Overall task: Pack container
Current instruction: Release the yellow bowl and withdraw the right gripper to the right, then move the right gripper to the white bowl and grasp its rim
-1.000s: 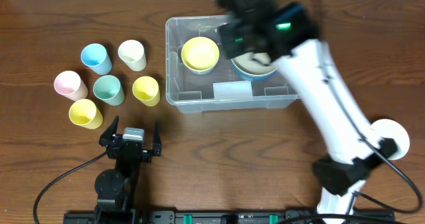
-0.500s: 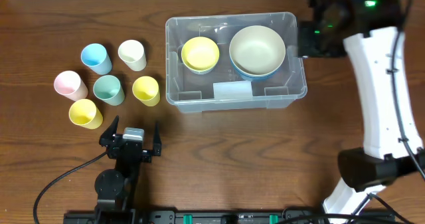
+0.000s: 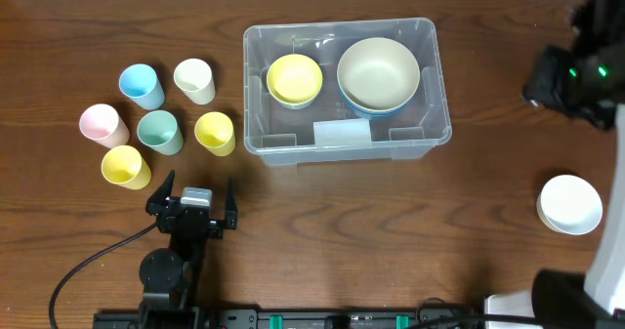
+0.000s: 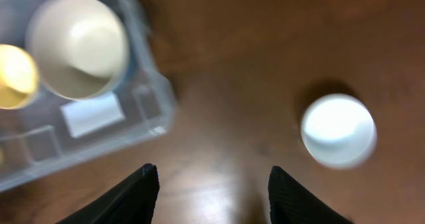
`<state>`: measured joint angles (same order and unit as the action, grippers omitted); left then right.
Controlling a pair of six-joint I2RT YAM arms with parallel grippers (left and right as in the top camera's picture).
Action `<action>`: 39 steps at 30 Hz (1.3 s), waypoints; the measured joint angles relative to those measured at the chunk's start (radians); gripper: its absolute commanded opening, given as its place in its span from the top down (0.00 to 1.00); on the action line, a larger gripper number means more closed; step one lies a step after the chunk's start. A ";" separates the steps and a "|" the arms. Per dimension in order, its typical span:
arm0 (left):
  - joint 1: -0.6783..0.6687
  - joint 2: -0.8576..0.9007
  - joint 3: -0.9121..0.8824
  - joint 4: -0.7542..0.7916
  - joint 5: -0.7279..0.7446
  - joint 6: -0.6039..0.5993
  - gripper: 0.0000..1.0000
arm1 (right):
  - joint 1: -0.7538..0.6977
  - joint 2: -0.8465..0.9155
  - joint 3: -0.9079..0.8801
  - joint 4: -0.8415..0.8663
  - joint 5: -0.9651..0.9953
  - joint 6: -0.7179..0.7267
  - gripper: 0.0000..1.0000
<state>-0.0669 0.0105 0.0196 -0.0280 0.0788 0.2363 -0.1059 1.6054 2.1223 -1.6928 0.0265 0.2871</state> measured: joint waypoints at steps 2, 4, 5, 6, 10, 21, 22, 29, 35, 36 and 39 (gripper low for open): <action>0.000 0.000 0.000 0.000 0.000 0.000 0.02 | -0.055 -0.045 -0.109 0.016 0.004 0.007 0.46; 0.000 0.000 0.000 0.000 0.000 0.000 0.02 | -0.109 -0.079 -0.232 0.054 0.008 0.014 0.46; 0.000 0.000 0.000 0.000 0.000 0.000 0.02 | -0.125 -0.086 -0.272 0.074 0.009 0.017 0.46; 0.000 0.000 0.000 0.000 0.000 0.000 0.02 | -0.148 -0.097 -0.334 0.113 0.009 0.021 0.45; 0.000 0.000 0.000 0.000 0.000 0.000 0.02 | -0.229 -0.109 -0.552 0.242 0.008 0.051 0.46; 0.000 0.000 0.000 0.000 0.000 0.000 0.02 | -0.399 -0.109 -0.943 0.607 -0.019 0.073 0.47; 0.000 0.000 0.000 0.000 0.000 0.000 0.02 | -0.404 -0.109 -0.957 0.626 -0.023 0.072 0.46; 0.000 0.000 0.000 0.000 0.000 0.000 0.02 | -0.416 -0.109 -1.064 0.787 -0.037 0.070 0.44; 0.000 0.000 0.000 0.000 0.000 0.000 0.02 | -0.416 -0.109 -1.131 0.867 -0.017 0.069 0.43; 0.000 0.000 0.000 0.000 0.000 0.000 0.02 | -0.416 -0.109 -1.136 0.875 -0.013 0.069 0.43; 0.000 0.000 0.000 0.000 0.000 0.000 0.02 | -0.416 -0.109 -1.155 0.906 0.005 0.069 0.43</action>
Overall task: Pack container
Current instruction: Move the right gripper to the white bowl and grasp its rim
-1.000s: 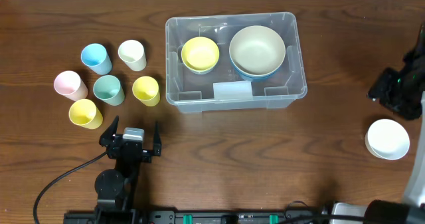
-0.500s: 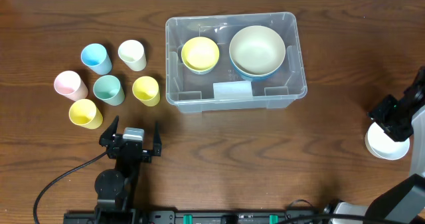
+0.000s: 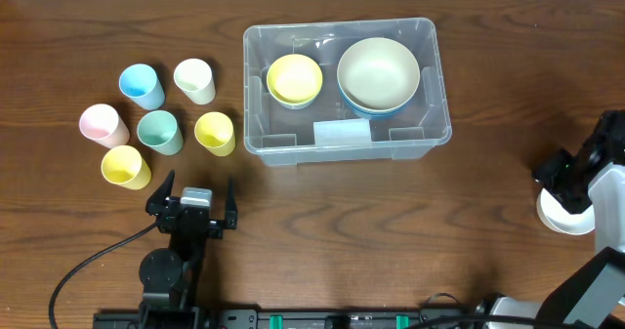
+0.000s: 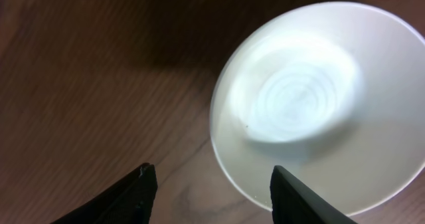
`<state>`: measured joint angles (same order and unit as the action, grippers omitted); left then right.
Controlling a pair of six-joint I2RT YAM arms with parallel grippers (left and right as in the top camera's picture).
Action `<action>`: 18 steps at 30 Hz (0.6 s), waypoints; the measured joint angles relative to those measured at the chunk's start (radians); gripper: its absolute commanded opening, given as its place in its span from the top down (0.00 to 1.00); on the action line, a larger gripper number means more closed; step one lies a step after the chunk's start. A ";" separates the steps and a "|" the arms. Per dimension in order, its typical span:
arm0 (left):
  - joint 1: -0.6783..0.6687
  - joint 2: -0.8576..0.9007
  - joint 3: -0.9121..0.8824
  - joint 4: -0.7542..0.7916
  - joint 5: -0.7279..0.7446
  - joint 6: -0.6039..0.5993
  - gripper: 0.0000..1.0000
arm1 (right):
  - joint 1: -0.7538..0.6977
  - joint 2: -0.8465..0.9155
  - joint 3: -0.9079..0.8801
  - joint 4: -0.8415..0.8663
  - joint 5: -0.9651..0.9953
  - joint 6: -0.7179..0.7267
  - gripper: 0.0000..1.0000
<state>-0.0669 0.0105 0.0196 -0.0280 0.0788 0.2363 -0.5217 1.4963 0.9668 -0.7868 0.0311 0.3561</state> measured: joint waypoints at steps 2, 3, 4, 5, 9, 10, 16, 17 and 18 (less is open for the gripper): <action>0.000 0.000 0.000 0.000 0.000 0.000 0.02 | 0.000 0.000 -0.020 0.028 0.013 0.000 0.43; 0.000 0.000 0.000 0.000 0.000 0.000 0.02 | 0.000 0.000 -0.034 0.048 0.019 0.000 0.43; 0.000 0.000 0.000 0.000 0.000 0.000 0.02 | 0.000 0.000 -0.048 0.067 0.023 0.000 0.43; 0.000 0.000 0.000 0.000 0.000 0.000 0.02 | 0.000 0.000 -0.063 0.084 0.026 0.000 0.43; 0.000 0.000 0.000 0.000 0.000 0.000 0.02 | 0.000 0.000 -0.124 0.149 0.031 0.001 0.47; 0.000 0.000 0.000 0.000 0.000 0.000 0.02 | 0.000 0.000 -0.133 0.157 0.032 0.003 0.49; 0.000 0.000 0.000 0.000 0.000 0.000 0.02 | 0.000 0.000 -0.164 0.209 0.036 0.018 0.74; 0.000 0.000 0.000 0.000 0.000 0.000 0.02 | 0.000 0.000 -0.166 0.212 0.036 0.019 0.76; 0.000 0.000 0.000 0.000 0.000 0.000 0.02 | 0.000 0.000 -0.166 0.214 0.037 0.023 0.78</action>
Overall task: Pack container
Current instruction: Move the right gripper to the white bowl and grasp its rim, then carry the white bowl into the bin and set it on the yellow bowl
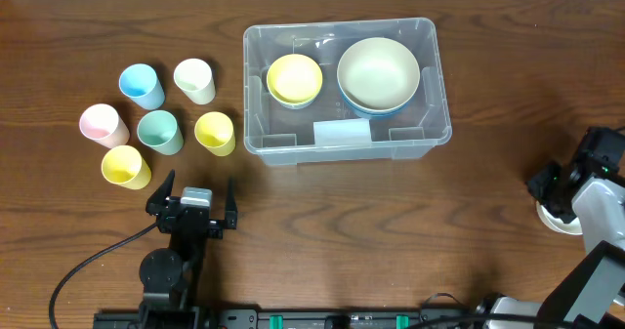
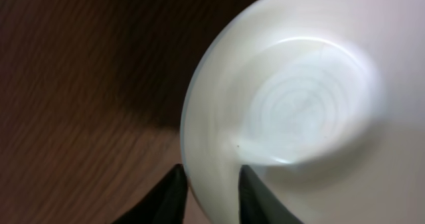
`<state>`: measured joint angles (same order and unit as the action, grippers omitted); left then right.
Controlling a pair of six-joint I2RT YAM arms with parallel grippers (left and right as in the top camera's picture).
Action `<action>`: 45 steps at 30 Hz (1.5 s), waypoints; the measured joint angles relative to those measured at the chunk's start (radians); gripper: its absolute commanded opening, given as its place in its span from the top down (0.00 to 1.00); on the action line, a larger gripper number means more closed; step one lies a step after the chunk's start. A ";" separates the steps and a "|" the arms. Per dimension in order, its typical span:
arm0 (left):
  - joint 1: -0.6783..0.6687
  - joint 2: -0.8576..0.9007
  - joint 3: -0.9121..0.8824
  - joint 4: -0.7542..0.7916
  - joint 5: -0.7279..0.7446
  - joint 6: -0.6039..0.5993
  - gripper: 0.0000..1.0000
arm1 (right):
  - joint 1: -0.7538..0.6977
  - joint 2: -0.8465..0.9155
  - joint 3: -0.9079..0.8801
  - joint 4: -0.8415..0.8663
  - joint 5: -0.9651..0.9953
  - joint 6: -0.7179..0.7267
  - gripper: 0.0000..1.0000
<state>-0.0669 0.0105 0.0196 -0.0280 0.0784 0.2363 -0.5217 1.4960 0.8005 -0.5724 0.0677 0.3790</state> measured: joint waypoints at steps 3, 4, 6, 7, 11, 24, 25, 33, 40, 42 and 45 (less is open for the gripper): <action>0.000 0.000 0.000 0.000 0.000 0.000 0.02 | 0.000 0.000 -0.005 0.008 0.000 0.005 0.81; 0.000 0.000 0.000 0.000 0.000 0.000 0.02 | 0.000 0.000 -0.008 0.010 0.000 0.007 0.81; 0.000 0.000 0.000 0.000 0.000 0.000 0.02 | 0.000 0.000 -0.012 0.011 0.000 0.008 0.81; 0.000 0.000 0.000 0.000 0.000 0.000 0.02 | 0.000 0.000 -0.014 0.013 0.000 0.008 0.81; 0.000 0.000 0.000 0.000 0.000 0.000 0.02 | 0.000 0.003 -0.028 0.028 0.000 0.011 0.92; 0.000 0.000 0.000 0.000 0.000 0.000 0.02 | 0.000 0.002 -0.033 0.051 0.016 0.037 0.99; 0.000 0.000 0.000 0.000 0.000 0.000 0.02 | 0.002 0.002 -0.032 0.051 0.014 0.039 0.99; 0.000 0.000 0.000 0.000 0.000 0.000 0.02 | 0.092 0.000 0.054 -0.038 -0.043 0.039 0.99; 0.000 0.000 0.000 0.000 0.000 0.000 0.02 | 0.255 -0.031 0.327 -0.220 -0.103 0.014 0.99; 0.000 0.000 0.000 0.000 0.000 0.000 0.02 | 0.312 -0.049 0.423 -0.261 -0.108 -0.009 0.99; 0.000 0.000 0.000 0.000 0.000 0.000 0.02 | 0.412 -0.069 0.571 -0.305 -0.113 -0.059 0.99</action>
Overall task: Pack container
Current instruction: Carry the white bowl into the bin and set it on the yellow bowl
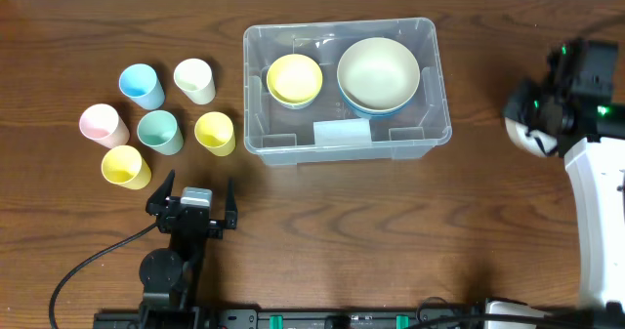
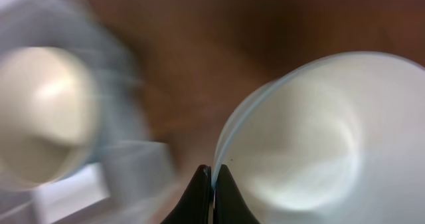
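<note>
A clear plastic container [image 1: 430, 75] stands at the back middle of the table, holding a yellow bowl [image 1: 294, 78] and a large cream bowl [image 1: 378, 72]. My right gripper [image 1: 543, 114] is shut on the rim of a white bowl [image 1: 523, 131], held off the table to the right of the container. In the right wrist view the white bowl [image 2: 312, 144] fills the right side, its rim pinched between my fingertips [image 2: 213, 187]; the cream bowl [image 2: 40, 111] shows blurred at left. My left gripper [image 1: 195, 204] rests open at the front left.
Several cups stand left of the container: blue [image 1: 140, 84], cream [image 1: 193, 78], pink [image 1: 101, 124], teal [image 1: 158, 131], and two yellow [image 1: 215, 132] [image 1: 124, 166]. A white label [image 1: 342, 133] lies in the container's front part.
My right gripper was at the front right with its jaws either side of the white bowl's rim. Now it is shut on the rim and holds the bowl farther back, nearer the container.
My right arm was open at the back right with the white bowl on the table in front. Then the open gripper was over the bowl, then down at its rim. Now the bowl is gripped and off the table beside the container. The left arm stayed still.
</note>
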`<state>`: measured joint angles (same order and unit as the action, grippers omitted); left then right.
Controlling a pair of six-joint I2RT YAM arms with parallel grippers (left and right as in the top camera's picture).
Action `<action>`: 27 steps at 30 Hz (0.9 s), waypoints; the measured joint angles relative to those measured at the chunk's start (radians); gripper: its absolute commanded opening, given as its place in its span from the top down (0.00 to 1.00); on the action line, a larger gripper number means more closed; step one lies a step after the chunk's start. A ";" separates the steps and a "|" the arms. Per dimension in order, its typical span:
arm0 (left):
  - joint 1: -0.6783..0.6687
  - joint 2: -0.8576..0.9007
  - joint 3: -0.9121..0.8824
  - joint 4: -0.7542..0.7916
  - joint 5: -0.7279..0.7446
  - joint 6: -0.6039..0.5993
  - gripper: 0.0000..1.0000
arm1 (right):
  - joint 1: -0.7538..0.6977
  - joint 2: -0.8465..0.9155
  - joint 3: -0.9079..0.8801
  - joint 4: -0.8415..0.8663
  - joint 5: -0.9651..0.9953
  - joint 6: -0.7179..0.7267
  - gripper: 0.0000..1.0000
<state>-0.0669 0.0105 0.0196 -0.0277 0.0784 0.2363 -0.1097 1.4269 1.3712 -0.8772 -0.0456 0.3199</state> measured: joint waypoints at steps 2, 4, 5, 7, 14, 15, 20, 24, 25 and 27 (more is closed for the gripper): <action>0.000 0.000 0.000 0.000 0.000 0.000 0.02 | 0.086 -0.009 0.091 -0.005 -0.003 -0.040 0.99; 0.000 0.000 0.000 0.000 0.000 0.000 0.02 | 0.169 -0.017 0.146 0.010 -0.007 -0.073 0.99; 0.000 0.000 0.000 0.000 0.000 0.000 0.02 | 0.223 -0.021 0.166 0.032 -0.006 -0.093 0.99; 0.000 0.000 0.000 0.000 0.000 0.000 0.02 | 0.314 -0.024 0.180 0.082 -0.005 -0.121 0.99; 0.000 0.000 0.000 0.000 0.000 0.000 0.02 | 0.602 0.017 0.182 0.254 0.051 -0.172 0.99; 0.000 0.000 0.000 0.000 0.000 0.000 0.02 | 0.633 0.035 0.182 0.282 0.061 -0.174 0.99; 0.000 0.000 0.000 0.000 0.000 0.000 0.02 | 0.726 0.172 0.183 0.430 0.088 -0.183 0.99; 0.000 0.000 0.000 0.000 0.000 0.000 0.02 | 0.757 0.306 0.183 0.541 0.097 -0.184 0.99; 0.000 0.000 0.000 0.000 0.000 0.000 0.02 | 0.762 0.339 0.183 0.570 0.098 -0.183 0.99; 0.000 0.000 0.000 0.000 0.000 0.000 0.02 | 0.767 0.397 0.183 0.606 0.100 -0.178 0.99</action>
<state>-0.0669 0.0105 0.0196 -0.0280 0.0784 0.2363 0.6575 1.8236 1.5543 -0.2714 0.0544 0.1421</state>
